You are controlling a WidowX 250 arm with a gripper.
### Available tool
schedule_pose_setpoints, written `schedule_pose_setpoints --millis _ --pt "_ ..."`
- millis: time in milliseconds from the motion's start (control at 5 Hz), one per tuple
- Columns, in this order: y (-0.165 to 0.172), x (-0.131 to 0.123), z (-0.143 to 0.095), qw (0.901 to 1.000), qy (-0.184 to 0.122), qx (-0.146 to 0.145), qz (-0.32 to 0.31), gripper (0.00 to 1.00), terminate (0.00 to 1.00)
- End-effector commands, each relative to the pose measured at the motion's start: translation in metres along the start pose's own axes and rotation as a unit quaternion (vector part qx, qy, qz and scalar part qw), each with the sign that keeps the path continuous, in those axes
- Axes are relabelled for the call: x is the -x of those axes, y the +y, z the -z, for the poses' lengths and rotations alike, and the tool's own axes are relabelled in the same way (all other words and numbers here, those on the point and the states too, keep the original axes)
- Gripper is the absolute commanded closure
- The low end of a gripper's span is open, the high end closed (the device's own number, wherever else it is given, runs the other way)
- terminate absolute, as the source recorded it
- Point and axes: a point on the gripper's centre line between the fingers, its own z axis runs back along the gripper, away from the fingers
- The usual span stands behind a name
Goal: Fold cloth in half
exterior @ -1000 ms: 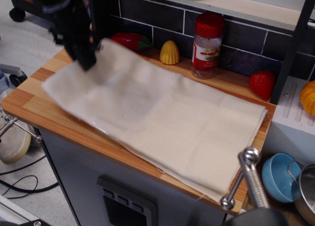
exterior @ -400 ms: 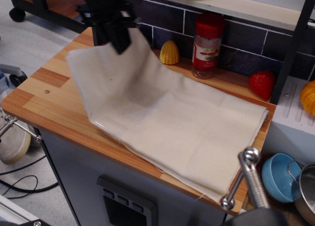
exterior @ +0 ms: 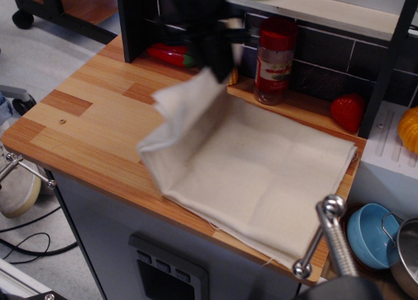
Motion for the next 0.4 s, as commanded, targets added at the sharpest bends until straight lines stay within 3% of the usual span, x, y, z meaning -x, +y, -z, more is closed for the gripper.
schedule_pose_setpoints --millis 0,200 --pt "-0.050 -0.001 0.015 0.9997 0.016 0.008 0.016 1.00 0.00" --pt "-0.056 -0.004 0.027 0.9996 0.015 -0.023 0.008 0.00 1.00"
